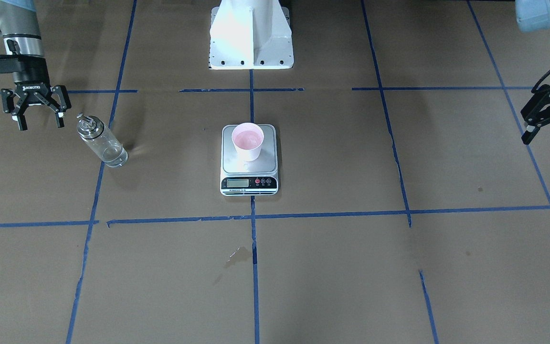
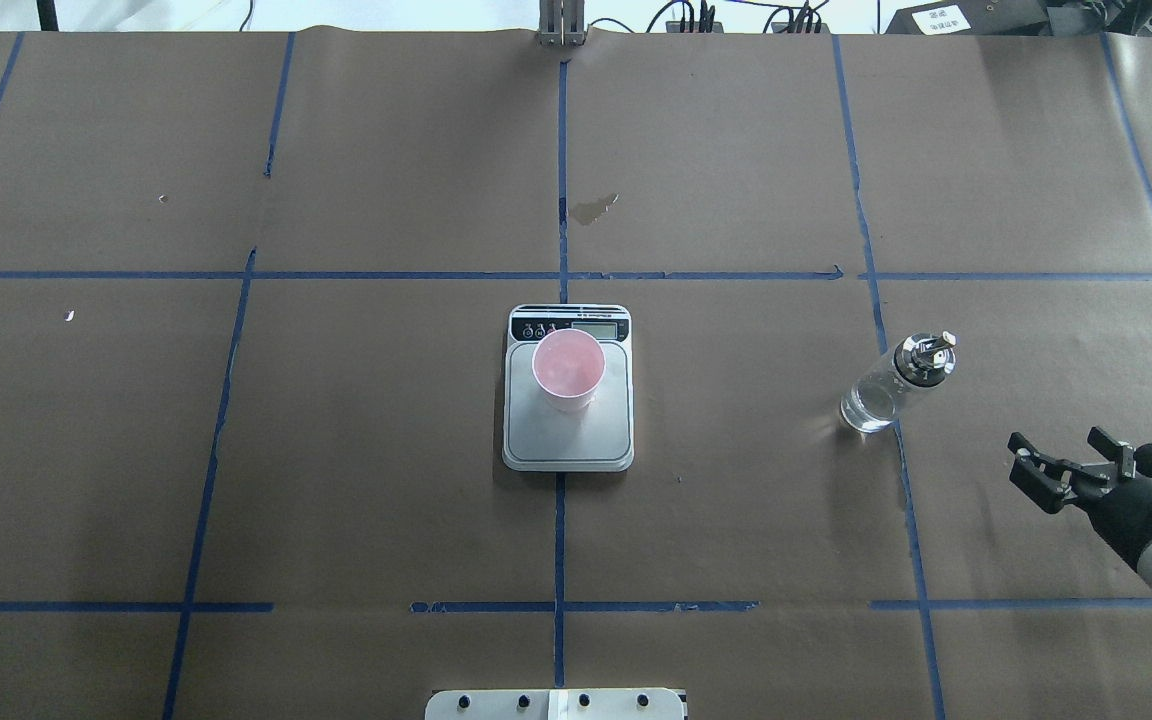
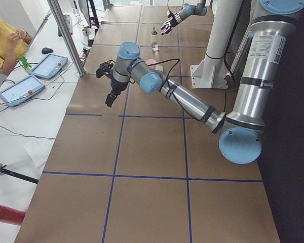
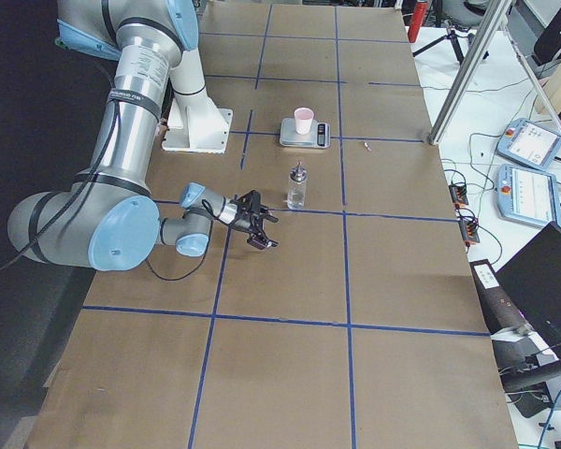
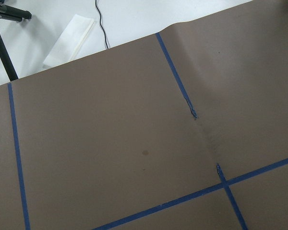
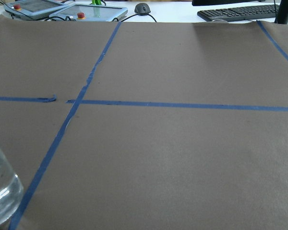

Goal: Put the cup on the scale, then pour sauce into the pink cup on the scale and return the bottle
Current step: 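Open the right gripper and withdraw it from the bottle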

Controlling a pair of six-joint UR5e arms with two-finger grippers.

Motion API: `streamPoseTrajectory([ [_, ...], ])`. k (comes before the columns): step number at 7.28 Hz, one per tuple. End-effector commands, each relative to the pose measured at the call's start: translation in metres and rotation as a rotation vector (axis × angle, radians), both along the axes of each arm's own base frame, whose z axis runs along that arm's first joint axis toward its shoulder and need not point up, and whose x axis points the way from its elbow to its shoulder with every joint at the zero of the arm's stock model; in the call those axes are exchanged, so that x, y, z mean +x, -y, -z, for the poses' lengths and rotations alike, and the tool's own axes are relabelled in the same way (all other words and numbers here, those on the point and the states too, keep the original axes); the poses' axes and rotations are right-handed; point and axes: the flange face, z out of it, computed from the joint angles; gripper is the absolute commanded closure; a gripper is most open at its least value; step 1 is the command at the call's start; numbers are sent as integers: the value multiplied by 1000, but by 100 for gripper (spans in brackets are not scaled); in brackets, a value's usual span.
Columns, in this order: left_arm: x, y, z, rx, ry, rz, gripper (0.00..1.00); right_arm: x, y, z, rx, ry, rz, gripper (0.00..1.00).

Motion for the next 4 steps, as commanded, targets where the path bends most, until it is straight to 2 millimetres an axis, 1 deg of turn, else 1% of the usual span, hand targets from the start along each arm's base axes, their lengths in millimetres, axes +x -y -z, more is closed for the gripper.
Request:
streamPoseTrajectory([
  [1, 3, 0, -1, -13, -28, -27, 0, 38, 67, 13, -34, 13, 54, 0],
  [2, 5, 1, -2, -14, -28, -31, 0, 69, 105, 26, -29, 6, 85, 0],
  [3, 6, 3, -3, -16, -27, -33, 0, 99, 147, 42, -62, -3, 127, 0],
  [4, 8, 6, -11, -22, -26, -44, 0, 144, 201, 70, -101, 7, 144, 0],
])
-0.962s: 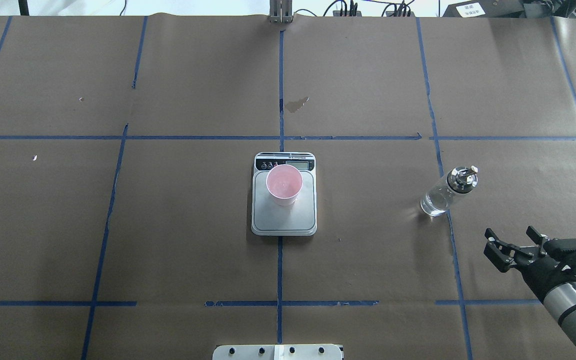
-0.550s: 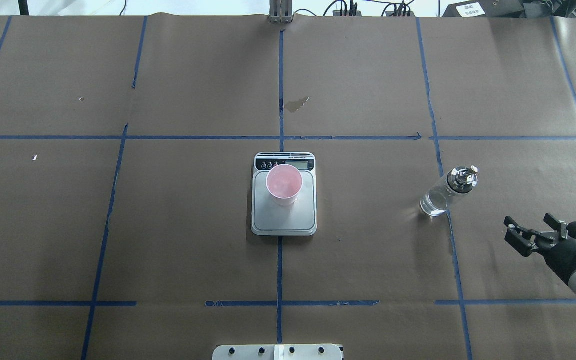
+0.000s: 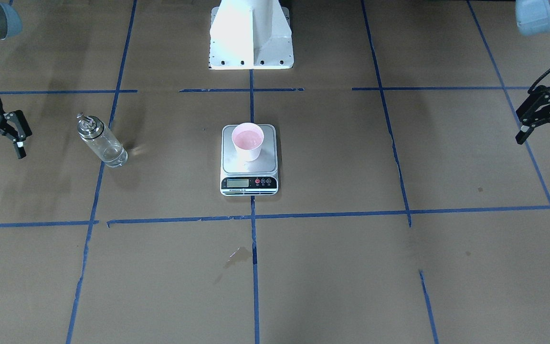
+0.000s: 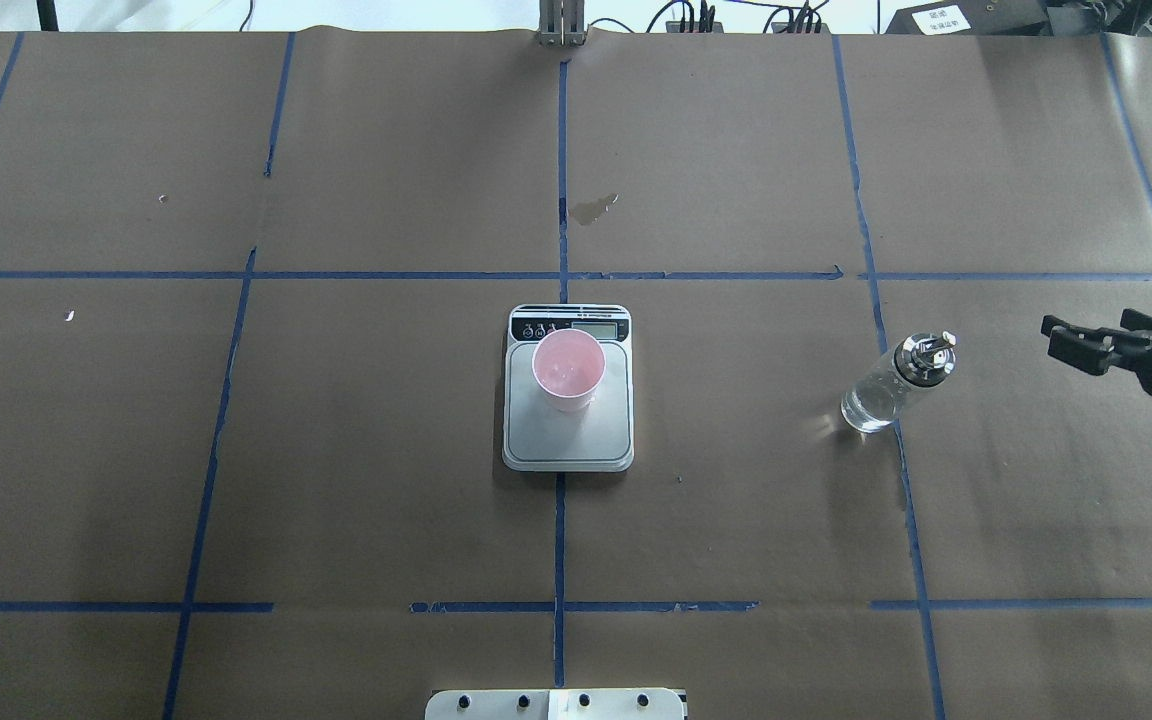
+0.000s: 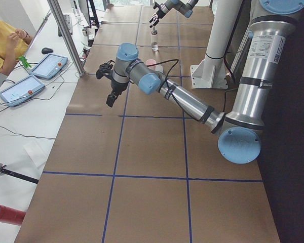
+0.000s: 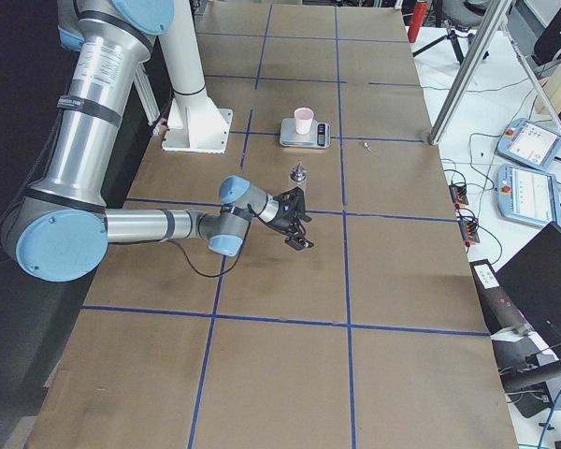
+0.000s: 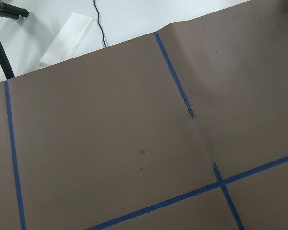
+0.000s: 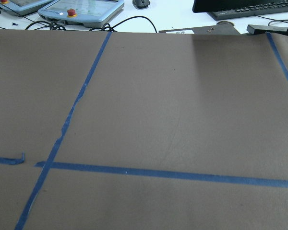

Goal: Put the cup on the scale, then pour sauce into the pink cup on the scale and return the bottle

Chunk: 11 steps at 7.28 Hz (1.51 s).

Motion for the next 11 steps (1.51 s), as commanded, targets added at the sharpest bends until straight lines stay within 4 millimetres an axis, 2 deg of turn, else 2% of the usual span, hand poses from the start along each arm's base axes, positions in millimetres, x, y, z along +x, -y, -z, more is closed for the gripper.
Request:
streamPoseTrajectory([
  [1, 4, 4, -9, -15, -10, -24, 0, 100, 110, 66, -89, 3, 65, 0],
  [2, 3, 4, -10, -17, -12, -24, 0, 134, 146, 93, -137, -44, 113, 0],
  [3, 3, 7, -18, -42, -23, -32, 0, 156, 167, 107, -196, -120, 201, 0],
  [4, -16, 21, -39, -70, -7, -8, 0, 176, 167, 99, -234, -197, 275, 0],
  [5, -56, 35, -71, -55, 40, -8, 0, 183, 162, 82, -290, -189, 344, 0],
  [6, -85, 46, -110, -92, 50, -16, 0, 195, 154, 61, -370, -161, 411, 0],
  [7, -116, 48, -146, -150, 47, 8, 0, 203, 145, 44, -424, -183, 487, 0],
  [8, -125, 44, -178, -220, 63, -26, 0, 213, 139, 34, -462, -205, 555, 0],
  [9, -137, 37, -190, -388, 65, -23, 0, 224, 130, 25, -505, -205, 584, 0],
  [10, -157, 22, -181, -424, 70, -29, 0, 226, 119, 14, -526, -189, 594, 0],
  [11, -157, 9, -204, -461, 79, -36, 0, 225, 104, -7, -557, -155, 601, 0],
])
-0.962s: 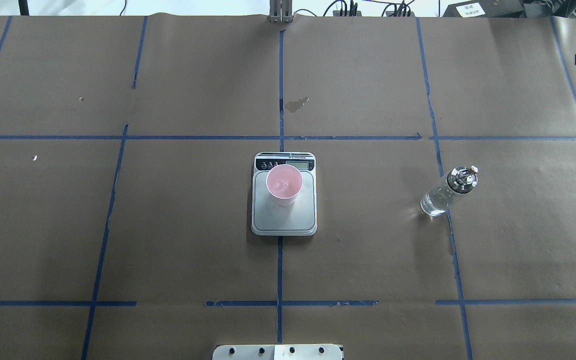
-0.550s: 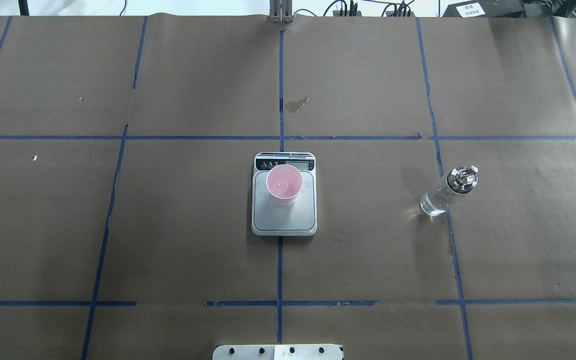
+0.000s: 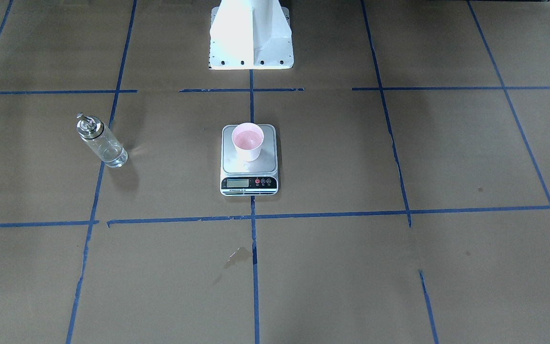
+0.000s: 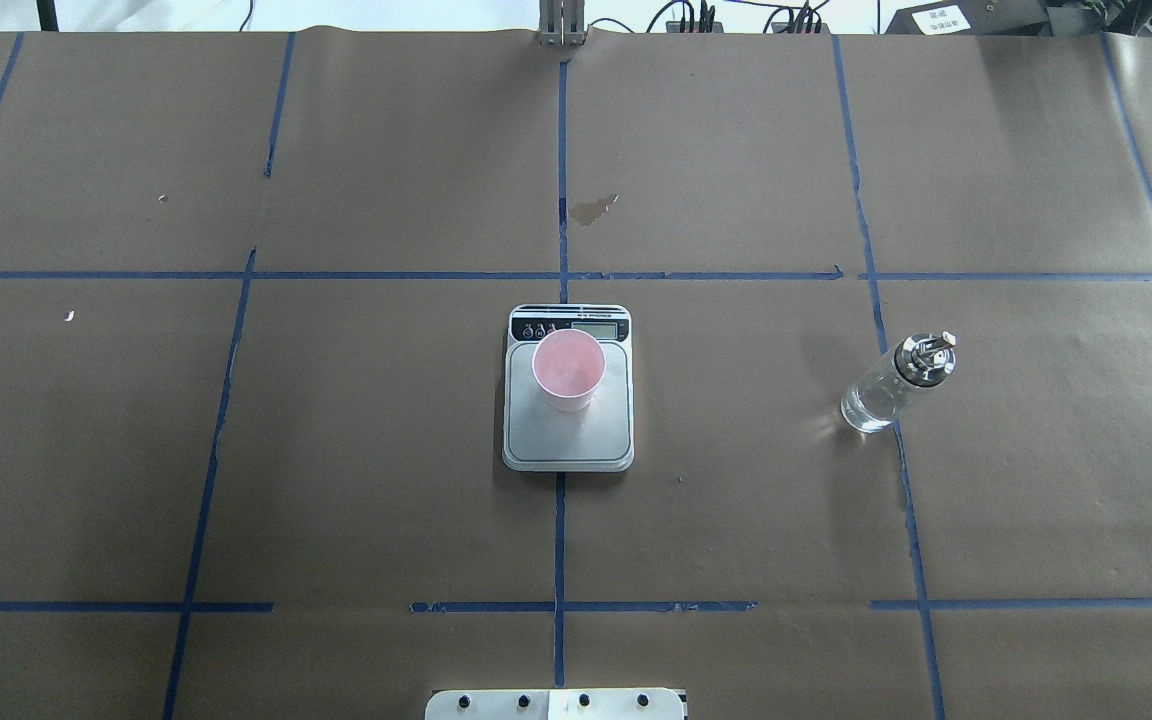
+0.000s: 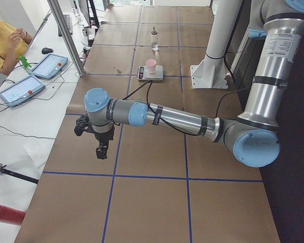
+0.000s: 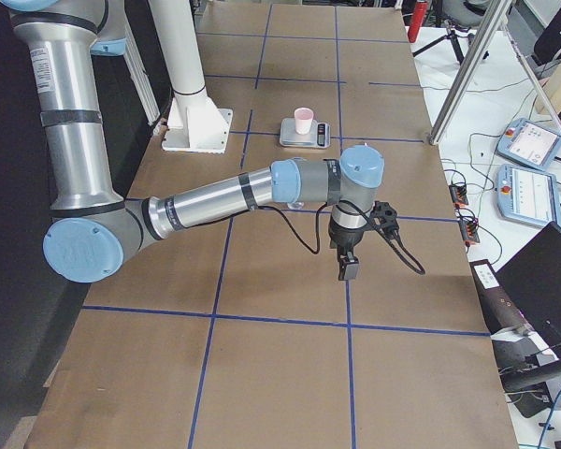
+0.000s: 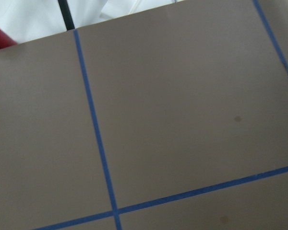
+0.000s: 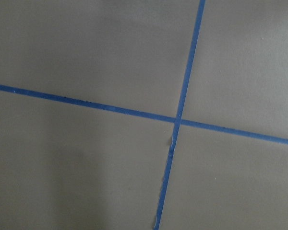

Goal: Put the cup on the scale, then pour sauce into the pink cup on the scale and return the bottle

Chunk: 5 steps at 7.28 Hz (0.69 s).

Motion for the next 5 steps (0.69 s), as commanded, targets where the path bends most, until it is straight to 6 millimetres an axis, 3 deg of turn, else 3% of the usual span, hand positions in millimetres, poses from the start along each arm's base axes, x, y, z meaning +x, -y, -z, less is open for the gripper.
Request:
streamPoseTrajectory([
  [1, -8, -30, -37, -106, -4, 1, 0, 1, -19, -26, -44, 20, 2, 0],
  [2, -6, -21, -44, -35, -17, 4, 0, 1, -21, -42, -73, 21, 1, 0],
  [3, -5, -16, -66, 4, -17, 4, 0, 1, -20, -42, -63, 29, 0, 0],
  [5, -6, -11, -62, 38, -27, -3, 0, -1, -19, -54, -69, 46, -1, 0],
])
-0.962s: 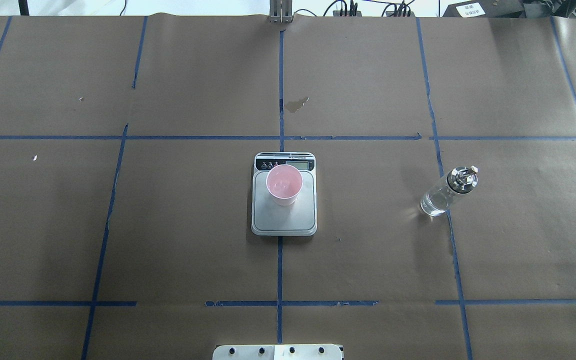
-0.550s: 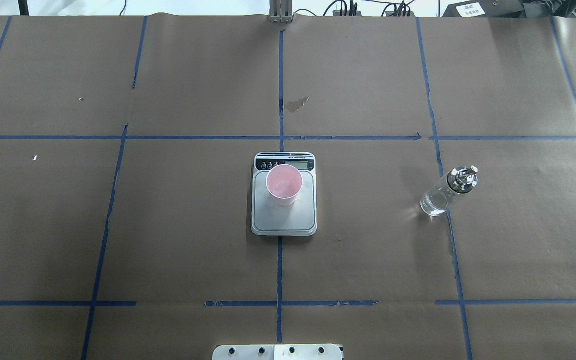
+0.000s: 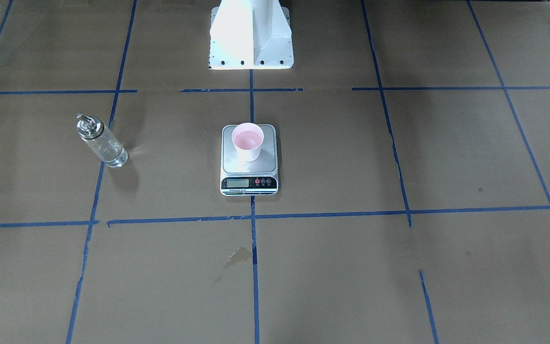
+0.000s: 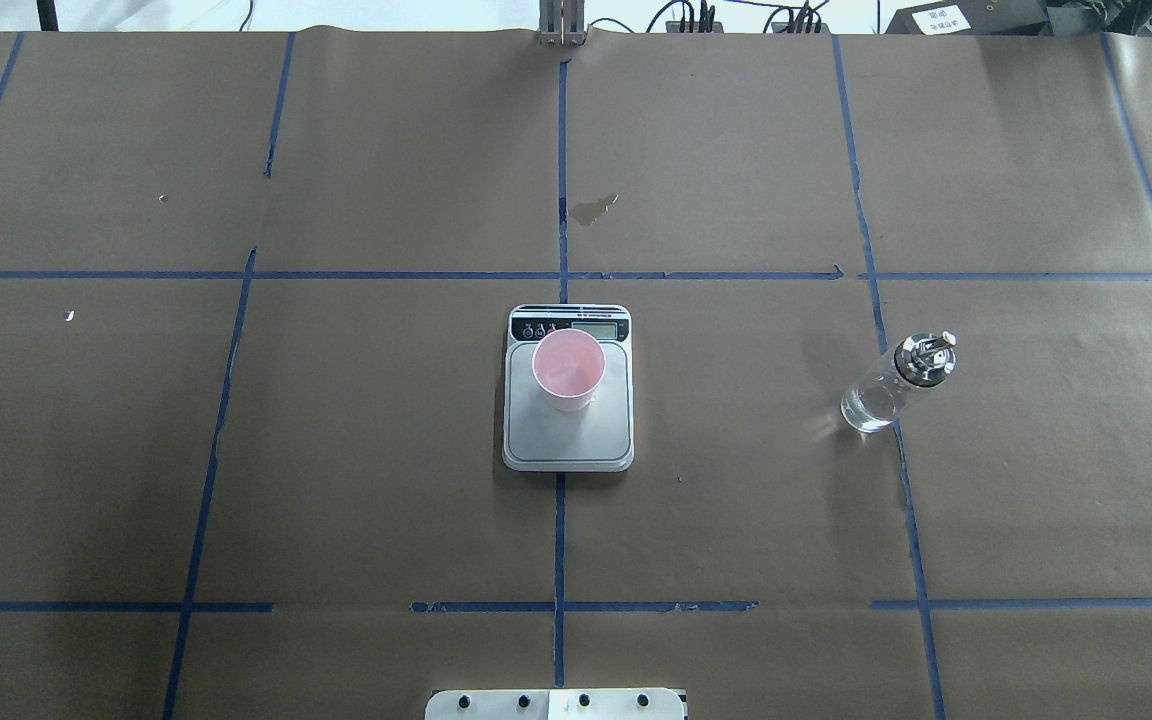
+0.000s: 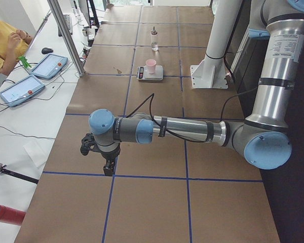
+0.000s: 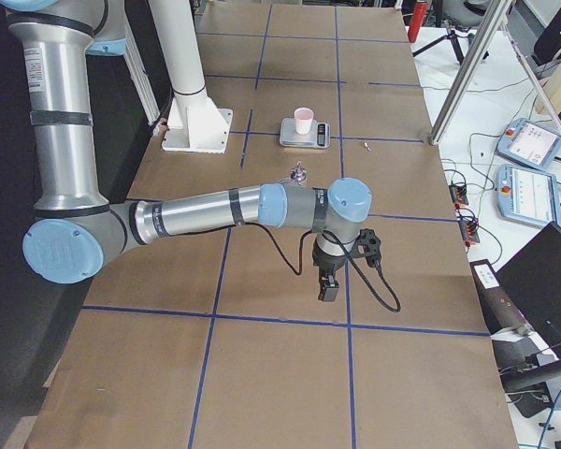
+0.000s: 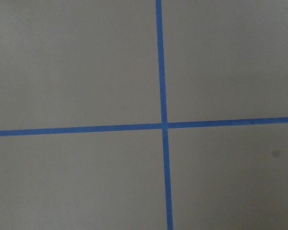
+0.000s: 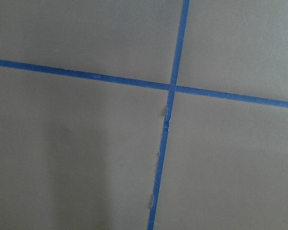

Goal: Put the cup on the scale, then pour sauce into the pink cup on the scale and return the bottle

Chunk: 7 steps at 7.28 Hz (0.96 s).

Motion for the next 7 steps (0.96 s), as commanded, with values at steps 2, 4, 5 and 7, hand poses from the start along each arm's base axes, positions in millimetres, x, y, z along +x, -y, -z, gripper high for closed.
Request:
streamPoseTrajectory([
  [2, -1, -4, 1, 32, -5, -3, 0, -1, 0, -10, -10, 12, 0, 0],
  [4, -2, -5, -5, 18, -4, 1, 0, -2, 2, -7, -4, 11, 0, 0],
  [5, -1, -4, -4, 18, -1, 2, 0, -3, 2, -8, -6, 11, 3, 0],
  [7, -1, -4, -5, 11, 0, 4, 0, -9, 3, -7, -4, 11, 15, 0],
])
